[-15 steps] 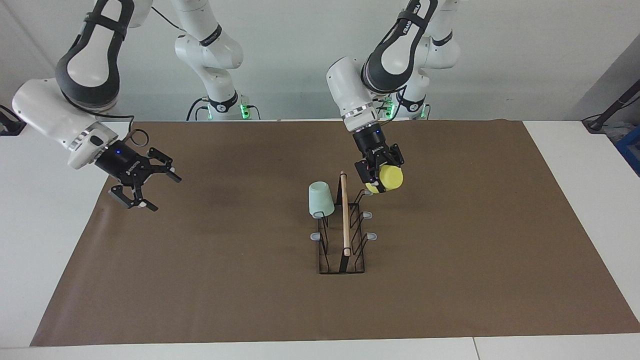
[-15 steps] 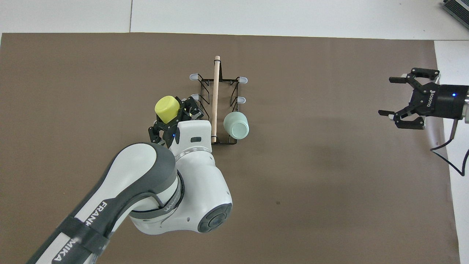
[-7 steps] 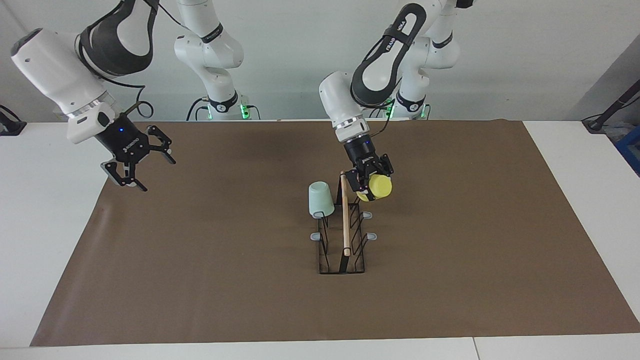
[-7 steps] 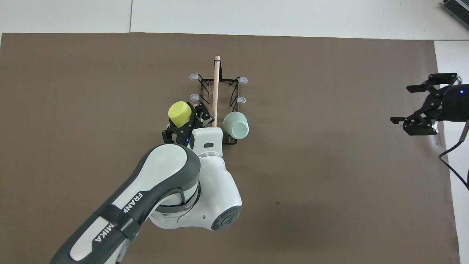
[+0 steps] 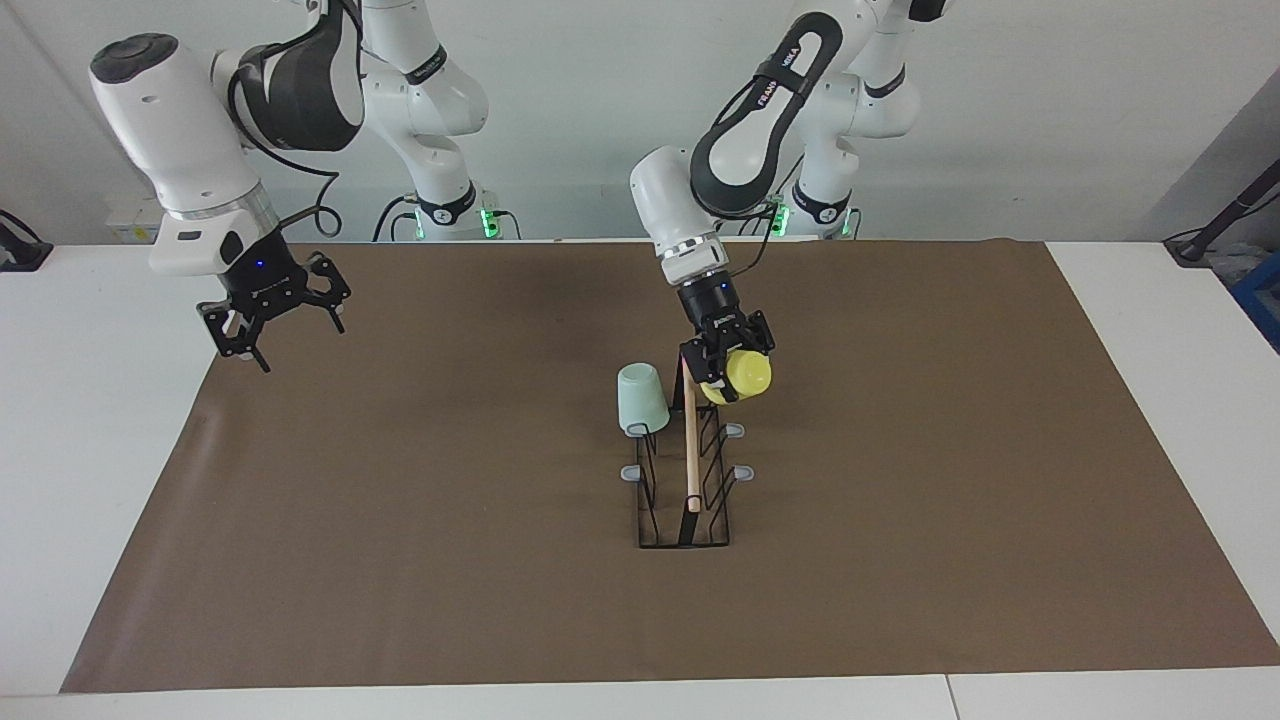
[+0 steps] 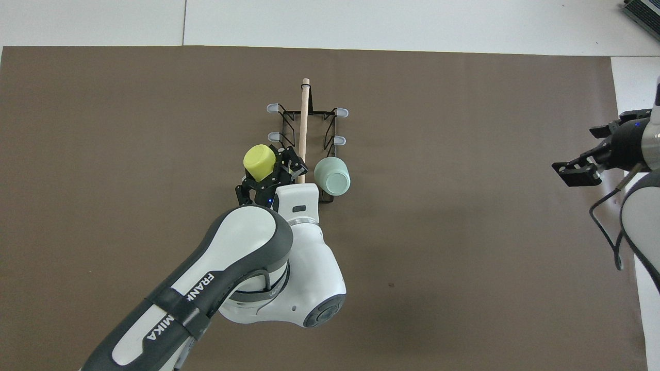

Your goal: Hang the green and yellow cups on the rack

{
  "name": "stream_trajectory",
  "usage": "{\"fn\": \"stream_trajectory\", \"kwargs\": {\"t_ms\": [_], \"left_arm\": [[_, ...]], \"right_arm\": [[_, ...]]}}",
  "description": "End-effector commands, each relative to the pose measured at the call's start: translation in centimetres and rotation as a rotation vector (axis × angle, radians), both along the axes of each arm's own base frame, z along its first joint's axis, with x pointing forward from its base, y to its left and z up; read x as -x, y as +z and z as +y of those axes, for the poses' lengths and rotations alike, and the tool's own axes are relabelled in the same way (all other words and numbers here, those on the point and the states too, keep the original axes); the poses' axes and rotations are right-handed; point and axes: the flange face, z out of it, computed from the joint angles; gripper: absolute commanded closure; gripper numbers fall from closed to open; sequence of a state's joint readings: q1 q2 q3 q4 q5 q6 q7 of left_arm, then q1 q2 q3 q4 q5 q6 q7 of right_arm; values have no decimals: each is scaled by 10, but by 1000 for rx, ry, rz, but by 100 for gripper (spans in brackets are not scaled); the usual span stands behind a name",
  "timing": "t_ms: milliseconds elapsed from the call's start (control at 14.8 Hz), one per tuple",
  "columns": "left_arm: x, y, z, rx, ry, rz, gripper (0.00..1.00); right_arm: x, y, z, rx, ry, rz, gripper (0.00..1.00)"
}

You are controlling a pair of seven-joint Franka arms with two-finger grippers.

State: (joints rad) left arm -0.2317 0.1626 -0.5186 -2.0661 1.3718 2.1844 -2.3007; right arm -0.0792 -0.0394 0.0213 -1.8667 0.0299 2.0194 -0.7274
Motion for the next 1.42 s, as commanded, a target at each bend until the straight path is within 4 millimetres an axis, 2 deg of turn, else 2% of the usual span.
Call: {"fn": "stream_trajectory", "kwargs": {"t_ms": [0,135,406,542,609,745,880,1015,1083,1354], "left_arm": [[-2,7,-6,5,14,-31,15],[-1,8,-6,-2,10,-30,0],[-3,15,-4,-19,-2,-27,0],[-4,17,-2,-51,-18,23,0],[-6,18,1,-79,-28,60,0],[-15,32,3,-132,-67,141,0],[-37,46,22,-184,-91,247,0],[-54,64,40,-232,-142,346,0],[-64,74,51,-240,-166,400,0],[-91,115,111,-268,-298,575,0]], "right_arm": [[4,2,22,33,-162,8,0],[9,2,32,24,-305,45,0],[14,25,48,0,-573,107,0],[19,33,52,8,-611,141,0],[20,45,51,11,-631,152,0],[23,71,47,26,-665,192,0],[19,77,38,33,-694,226,0],[22,62,39,28,-692,235,0],[24,64,39,26,-691,230,0],[25,63,45,15,-673,236,0]]}}
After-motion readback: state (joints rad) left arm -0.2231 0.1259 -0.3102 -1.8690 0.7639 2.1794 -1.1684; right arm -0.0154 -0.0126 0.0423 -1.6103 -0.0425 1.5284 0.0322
